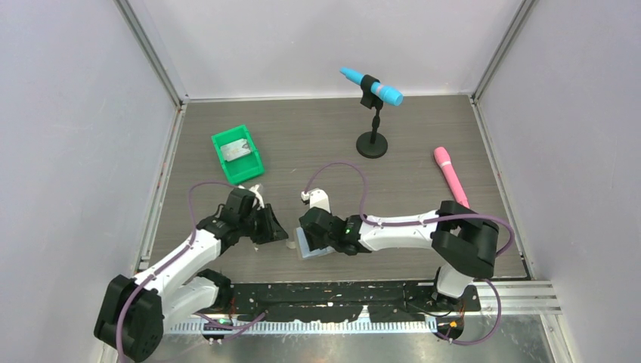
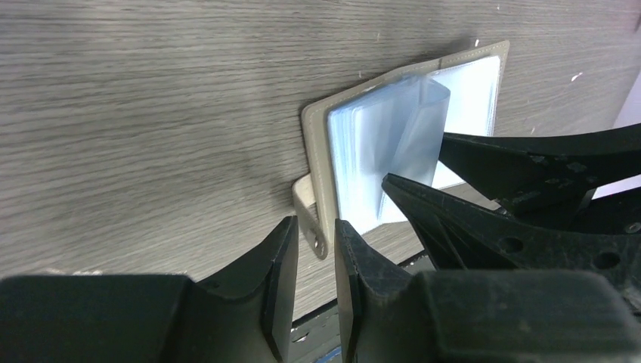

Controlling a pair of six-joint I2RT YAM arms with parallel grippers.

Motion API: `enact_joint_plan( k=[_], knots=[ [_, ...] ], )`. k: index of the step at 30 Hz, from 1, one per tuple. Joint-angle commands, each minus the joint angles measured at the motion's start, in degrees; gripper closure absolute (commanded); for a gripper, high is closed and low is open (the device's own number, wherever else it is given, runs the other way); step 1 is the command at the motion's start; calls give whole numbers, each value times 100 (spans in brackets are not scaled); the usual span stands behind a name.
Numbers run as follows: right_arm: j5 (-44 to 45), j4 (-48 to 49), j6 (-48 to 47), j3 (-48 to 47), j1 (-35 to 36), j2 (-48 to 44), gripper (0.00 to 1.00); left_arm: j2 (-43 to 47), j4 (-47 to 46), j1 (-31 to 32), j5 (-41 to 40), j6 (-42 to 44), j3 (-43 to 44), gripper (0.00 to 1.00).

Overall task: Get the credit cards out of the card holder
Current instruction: Remove the credit card from the card holder.

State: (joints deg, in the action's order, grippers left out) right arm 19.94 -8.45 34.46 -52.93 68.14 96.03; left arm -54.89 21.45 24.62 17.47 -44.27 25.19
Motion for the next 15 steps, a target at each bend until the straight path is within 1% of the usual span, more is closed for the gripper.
enact_joint_plan(
  k=[1,5,7,15],
  knots=[
    [-58,513,114,157,12,-370,50,-261,-727,15,562,121,-40,74],
    [-170,735,154,323,-54,-426,56,-618,-1231,63,904,30,-5,75],
    [-160,750,157,349,-76,-420,58,-826,-1346,85,935,15,64,77],
    [47,582,88,367,-90,-490,59,-1120,-1403,87,804,52,100,78]
  ],
)
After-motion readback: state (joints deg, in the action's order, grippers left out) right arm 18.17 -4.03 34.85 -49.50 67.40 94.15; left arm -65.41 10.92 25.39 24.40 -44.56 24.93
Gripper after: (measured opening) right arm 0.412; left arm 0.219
